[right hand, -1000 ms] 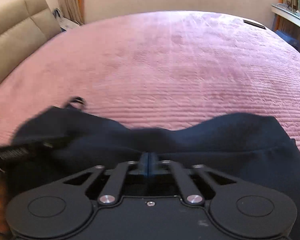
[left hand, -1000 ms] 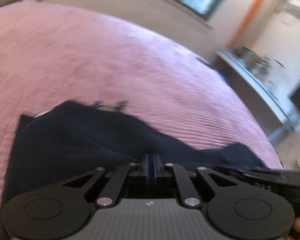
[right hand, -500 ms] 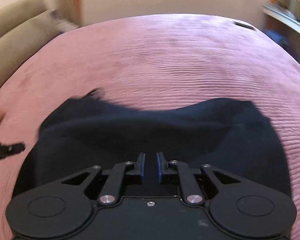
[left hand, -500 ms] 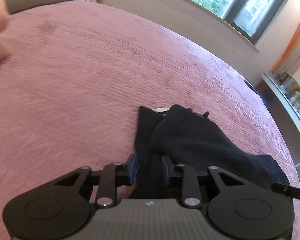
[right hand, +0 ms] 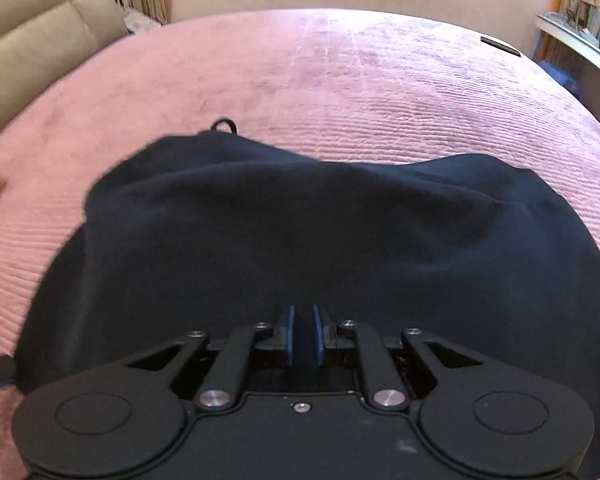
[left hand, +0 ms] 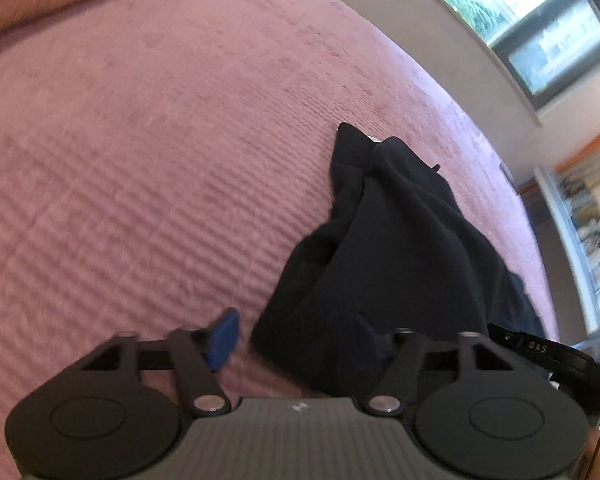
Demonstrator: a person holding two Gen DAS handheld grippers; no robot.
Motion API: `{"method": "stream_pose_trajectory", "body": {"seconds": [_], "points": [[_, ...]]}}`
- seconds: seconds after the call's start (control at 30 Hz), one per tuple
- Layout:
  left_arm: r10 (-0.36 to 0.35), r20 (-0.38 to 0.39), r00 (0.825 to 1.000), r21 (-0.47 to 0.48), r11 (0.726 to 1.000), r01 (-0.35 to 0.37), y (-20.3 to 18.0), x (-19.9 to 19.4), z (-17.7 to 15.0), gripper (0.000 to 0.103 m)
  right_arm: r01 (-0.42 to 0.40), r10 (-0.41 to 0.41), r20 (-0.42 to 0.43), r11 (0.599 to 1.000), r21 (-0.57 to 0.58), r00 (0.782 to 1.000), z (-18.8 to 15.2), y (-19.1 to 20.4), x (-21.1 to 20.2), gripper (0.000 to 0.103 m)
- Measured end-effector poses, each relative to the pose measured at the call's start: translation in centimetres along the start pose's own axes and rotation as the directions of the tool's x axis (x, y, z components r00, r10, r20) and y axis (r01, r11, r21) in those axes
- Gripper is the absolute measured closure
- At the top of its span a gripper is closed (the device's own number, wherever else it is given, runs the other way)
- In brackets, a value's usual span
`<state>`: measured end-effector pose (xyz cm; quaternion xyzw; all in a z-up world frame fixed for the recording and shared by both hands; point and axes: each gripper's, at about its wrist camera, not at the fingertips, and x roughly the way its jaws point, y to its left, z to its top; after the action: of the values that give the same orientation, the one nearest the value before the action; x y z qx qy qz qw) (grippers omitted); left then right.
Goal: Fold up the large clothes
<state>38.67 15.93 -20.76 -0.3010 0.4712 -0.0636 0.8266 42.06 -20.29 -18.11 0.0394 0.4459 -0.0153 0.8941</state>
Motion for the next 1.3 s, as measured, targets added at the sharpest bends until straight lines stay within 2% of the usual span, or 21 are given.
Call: {"method": "stream_pose_trajectory", "body": {"seconds": [0.03,0.1,0.23,0.3,0.4,0.5,0.57,0.63,0.8,0.87,0.93,1.03,1.2,1.27,1.3], "points": [[-0.018,-0.007,1.0,-0.026,0.999,0.018,0.5,0.0,-0.5,0.029,0.004,-0.004,0.002,1.0,0.003,1.0,-0.4,-0.2,-0.5,0.09],[-0.026,-0.021,0.999,-0.04,0.999,0.025,1.1,0.6,-1.2,0.034,0.007,-0.007,0.003,1.0,0.019,1.0,-1.5,-0.4,-0.9,0.09],[-0.086,0.045,0.995,-0.019,0.996,0.087,1.1,2.1,-1.4,0.034,0.015,-0.015,0.013,0.999,0.03,1.0,-3.4,0.0,-0.6,0.089],[-0.151,0.089,0.985,-0.027,0.988,0.154,1.3,3.3,-0.9,0.03,0.016,-0.017,0.018,0.999,0.034,1.0,-3.3,0.2,-0.4,0.086],[-0.217,0.145,0.965,-0.068,0.971,0.229,1.8,5.4,0.5,0.032,0.015,-0.016,0.02,0.999,0.05,1.0,-3.1,0.2,0.0,0.086],[-0.278,0.158,0.947,-0.102,0.95,0.296,1.7,7.4,1.6,0.044,0.013,-0.014,0.025,0.999,0.037,1.0,-3.3,0.2,0.0,0.085],[-0.291,0.138,0.947,-0.106,0.946,0.306,1.4,8.4,1.6,0.067,0.006,-0.007,0.034,0.999,0.036,0.999,-3.4,0.1,-0.7,0.085],[-0.321,0.111,0.941,-0.128,0.934,0.333,1.5,8.5,1.2,0.075,-0.005,0.003,0.049,0.999,0.045,0.999,-3.2,0.0,-1.4,0.086],[-0.323,0.099,0.941,-0.136,0.933,0.334,1.3,9.3,1.4,0.071,0.032,-0.037,0.122,0.999,0.036,0.992,-2.8,0.3,-2.5,0.092],[-0.33,0.102,0.939,-0.143,0.929,0.342,0.8,10.3,2.1,0.062,0.04,-0.043,0.125,0.999,0.03,0.991,-2.5,0.5,-1.7,0.093],[-0.322,0.107,0.941,-0.128,0.934,0.334,-0.1,10.9,2.6,0.062,0.05,-0.051,0.054,0.999,0.004,0.997,-3.1,0.8,0.8,0.093],[-0.301,0.109,0.948,-0.124,0.942,0.313,-0.6,10.6,2.4,0.067,0.07,-0.066,0.1,0.997,-0.039,0.993,-4.4,1.3,1.5,0.092],[-0.218,0.146,0.965,-0.163,0.957,0.241,-0.7,8.5,1.1,0.062,0.006,-0.005,0.064,1.0,-0.017,0.998,-3.9,0.0,0.5,0.092],[-0.186,0.162,0.969,-0.168,0.962,0.213,-1.1,7.8,0.7,0.05,-0.018,0.018,0.06,1.0,-0.005,0.998,-3.7,-0.4,-0.4,0.092],[-0.168,0.16,0.973,-0.16,0.968,0.193,-1.5,7.7,0.5,0.049,-0.029,0.03,0.058,1.0,-0.007,0.998,-3.8,-0.6,-0.6,0.092]]}}
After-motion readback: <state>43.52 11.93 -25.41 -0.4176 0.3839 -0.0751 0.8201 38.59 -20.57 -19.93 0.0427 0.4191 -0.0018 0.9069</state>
